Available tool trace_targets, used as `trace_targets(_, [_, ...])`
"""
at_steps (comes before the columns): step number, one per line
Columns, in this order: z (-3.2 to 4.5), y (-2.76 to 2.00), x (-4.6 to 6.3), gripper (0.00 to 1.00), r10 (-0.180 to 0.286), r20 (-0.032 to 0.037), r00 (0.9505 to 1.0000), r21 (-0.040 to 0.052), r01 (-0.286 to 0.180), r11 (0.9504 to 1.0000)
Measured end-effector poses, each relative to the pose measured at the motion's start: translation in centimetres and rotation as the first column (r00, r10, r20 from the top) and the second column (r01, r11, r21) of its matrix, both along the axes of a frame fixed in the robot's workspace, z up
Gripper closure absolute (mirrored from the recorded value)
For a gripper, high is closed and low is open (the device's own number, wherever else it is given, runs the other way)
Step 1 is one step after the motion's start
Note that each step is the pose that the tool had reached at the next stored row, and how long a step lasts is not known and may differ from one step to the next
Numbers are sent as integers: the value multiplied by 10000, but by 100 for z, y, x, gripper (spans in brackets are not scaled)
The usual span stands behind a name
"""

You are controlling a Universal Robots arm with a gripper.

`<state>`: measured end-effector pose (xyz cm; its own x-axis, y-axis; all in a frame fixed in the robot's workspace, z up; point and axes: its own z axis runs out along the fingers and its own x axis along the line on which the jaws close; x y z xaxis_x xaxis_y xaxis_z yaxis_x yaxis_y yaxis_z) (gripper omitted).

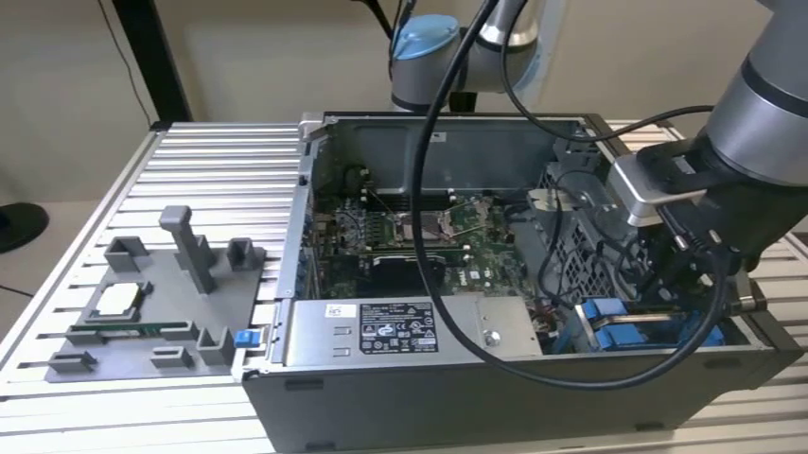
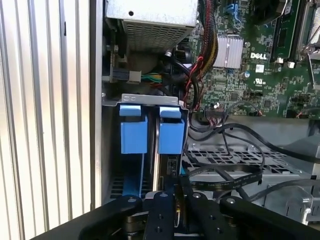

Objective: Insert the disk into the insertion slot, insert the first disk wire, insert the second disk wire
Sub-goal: 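Insert the second disk wire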

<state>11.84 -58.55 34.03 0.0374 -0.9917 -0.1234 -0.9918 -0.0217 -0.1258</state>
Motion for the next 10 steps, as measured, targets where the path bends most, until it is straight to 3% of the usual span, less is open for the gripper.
trace_targets(5, [-12,2,-16,100,-1,1,10000,-72,1,10000])
trace_targets(10, [-21,4,-44,100,-1,4,10000,-77,1,10000])
